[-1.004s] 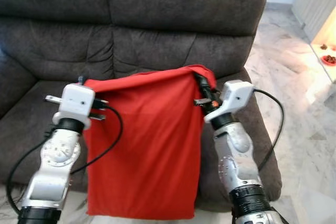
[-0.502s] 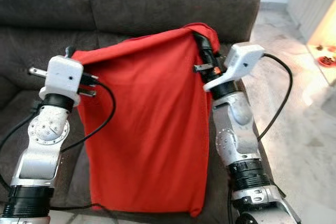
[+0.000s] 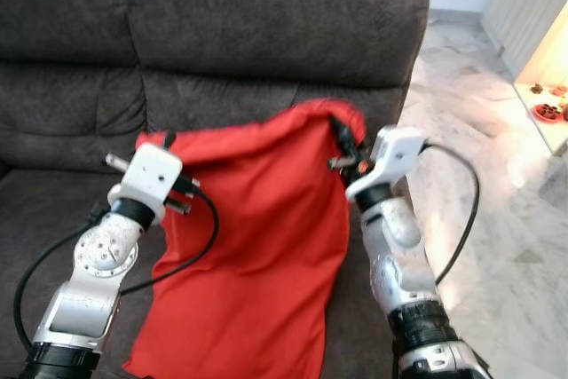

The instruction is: Move the pillow to the sofa from floor

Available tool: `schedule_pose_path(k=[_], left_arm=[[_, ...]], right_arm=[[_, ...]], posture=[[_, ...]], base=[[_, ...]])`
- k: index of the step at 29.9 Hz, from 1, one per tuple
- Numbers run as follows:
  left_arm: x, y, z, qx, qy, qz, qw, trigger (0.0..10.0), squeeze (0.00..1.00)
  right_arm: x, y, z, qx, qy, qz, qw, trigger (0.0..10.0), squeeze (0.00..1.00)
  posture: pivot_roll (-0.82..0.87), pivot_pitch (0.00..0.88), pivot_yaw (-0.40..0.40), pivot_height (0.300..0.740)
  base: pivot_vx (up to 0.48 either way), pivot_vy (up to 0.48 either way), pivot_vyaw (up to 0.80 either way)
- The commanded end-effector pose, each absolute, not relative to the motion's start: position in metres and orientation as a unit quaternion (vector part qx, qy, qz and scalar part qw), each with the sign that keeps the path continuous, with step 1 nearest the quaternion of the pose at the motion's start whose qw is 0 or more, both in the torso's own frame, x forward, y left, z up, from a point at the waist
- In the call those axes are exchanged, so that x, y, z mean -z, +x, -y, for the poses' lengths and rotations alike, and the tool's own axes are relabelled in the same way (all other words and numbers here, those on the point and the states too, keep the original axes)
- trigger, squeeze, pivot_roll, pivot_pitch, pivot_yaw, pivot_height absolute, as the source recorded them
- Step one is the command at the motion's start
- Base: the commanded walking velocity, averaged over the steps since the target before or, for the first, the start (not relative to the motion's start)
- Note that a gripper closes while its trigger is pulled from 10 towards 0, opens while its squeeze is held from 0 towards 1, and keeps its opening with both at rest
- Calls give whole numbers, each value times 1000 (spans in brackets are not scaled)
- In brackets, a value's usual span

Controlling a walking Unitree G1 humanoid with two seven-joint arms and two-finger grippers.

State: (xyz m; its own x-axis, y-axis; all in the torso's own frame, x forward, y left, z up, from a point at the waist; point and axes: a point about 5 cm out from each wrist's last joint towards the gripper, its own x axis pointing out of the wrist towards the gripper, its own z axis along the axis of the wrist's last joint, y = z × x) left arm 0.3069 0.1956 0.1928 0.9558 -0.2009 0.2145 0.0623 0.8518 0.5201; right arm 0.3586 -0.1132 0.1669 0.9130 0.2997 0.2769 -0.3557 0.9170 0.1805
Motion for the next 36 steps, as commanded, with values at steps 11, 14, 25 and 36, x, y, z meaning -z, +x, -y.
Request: schedule_pose_path(k=[11, 14, 25, 36], left_arm=[[-174, 305, -200, 77, 254, 92, 960, 10000, 1000], [-172, 304, -199, 79, 257, 88, 959, 10000, 1000], [-140, 300, -208, 68, 231, 32, 970, 10000, 0], [-39, 268, -243, 19, 169, -161, 972, 10000, 0]], right_arm=[[-143, 354, 122, -139, 124, 83, 979, 10000, 455], [-143, 354, 122, -135, 124, 84, 979, 10000, 1000], [-128, 351, 136, -87, 90, 64, 990, 10000, 0], [-39, 287, 222, 140, 6, -92, 986, 10000, 0]], posture=[[121, 117, 22, 740], [122, 117, 22, 740], [124, 114, 20, 740], [85, 91, 40, 740]], base=[[0, 0, 0], [0, 0, 0], [0, 0, 0], [0, 0, 0]])
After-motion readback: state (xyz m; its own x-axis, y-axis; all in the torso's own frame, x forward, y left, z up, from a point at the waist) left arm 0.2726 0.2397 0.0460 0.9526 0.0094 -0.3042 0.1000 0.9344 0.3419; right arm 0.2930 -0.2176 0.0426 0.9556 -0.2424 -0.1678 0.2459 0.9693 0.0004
